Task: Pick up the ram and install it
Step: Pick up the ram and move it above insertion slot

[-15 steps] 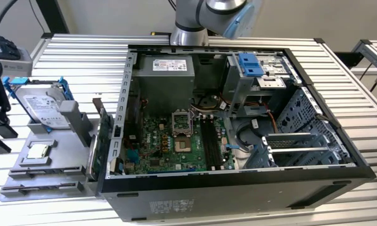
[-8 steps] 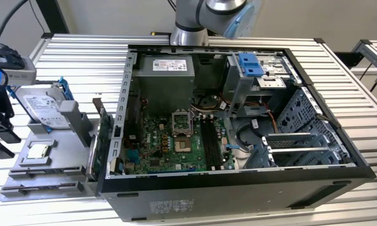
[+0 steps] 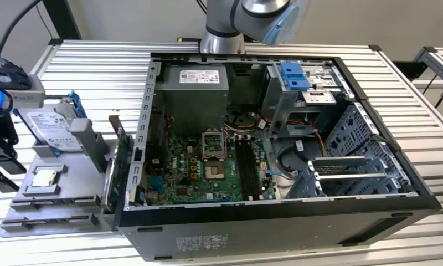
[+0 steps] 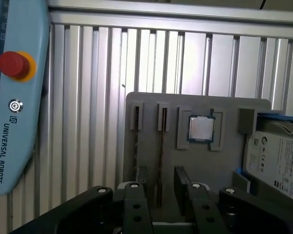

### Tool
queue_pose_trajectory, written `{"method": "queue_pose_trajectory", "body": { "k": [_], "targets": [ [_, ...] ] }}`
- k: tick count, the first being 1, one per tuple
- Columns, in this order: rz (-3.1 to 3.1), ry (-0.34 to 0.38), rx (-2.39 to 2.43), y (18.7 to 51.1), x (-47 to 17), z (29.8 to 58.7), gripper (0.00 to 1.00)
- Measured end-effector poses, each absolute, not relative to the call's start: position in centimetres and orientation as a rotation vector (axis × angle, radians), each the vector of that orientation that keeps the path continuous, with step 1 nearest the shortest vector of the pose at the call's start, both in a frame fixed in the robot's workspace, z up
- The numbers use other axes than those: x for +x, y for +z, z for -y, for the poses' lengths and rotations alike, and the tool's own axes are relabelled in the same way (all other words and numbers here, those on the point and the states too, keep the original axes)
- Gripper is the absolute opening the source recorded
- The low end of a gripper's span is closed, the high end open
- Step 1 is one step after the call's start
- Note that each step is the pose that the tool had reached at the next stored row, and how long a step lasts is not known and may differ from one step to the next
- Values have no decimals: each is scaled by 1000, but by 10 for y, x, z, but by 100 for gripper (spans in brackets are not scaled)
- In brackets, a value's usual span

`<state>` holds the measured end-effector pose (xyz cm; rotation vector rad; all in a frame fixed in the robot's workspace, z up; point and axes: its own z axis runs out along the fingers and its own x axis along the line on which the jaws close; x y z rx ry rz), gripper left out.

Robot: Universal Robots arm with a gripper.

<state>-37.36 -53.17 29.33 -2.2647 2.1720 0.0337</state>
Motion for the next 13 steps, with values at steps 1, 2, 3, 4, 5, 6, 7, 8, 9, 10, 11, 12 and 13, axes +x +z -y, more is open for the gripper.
{"method": "queue_pose_trajectory", "body": {
  "k": [1, 2, 3, 4, 5, 6, 7, 8, 9, 10, 11, 12, 13],
  "targets": [
    [-2172, 33, -2266, 292, -374, 532, 100],
    [-2172, 32, -2267, 291, -374, 533, 100],
    [-2171, 31, -2267, 290, -374, 533, 100],
    [-2171, 30, -2268, 289, -374, 533, 100],
    [-2171, 30, -2270, 288, -374, 534, 100],
    [-2170, 30, -2271, 287, -374, 534, 100],
    [-2168, 30, -2272, 286, -374, 535, 100],
    [-2167, 29, -2273, 285, -374, 536, 100],
    [-2166, 29, -2275, 284, -374, 537, 100],
    [-2165, 29, -2276, 284, -374, 538, 100],
    [-2163, 29, -2277, 283, -374, 539, 100],
    [-2161, 29, -2279, 282, -374, 540, 100],
    [-2159, 29, -2281, 281, -374, 540, 100]
  ]
}}
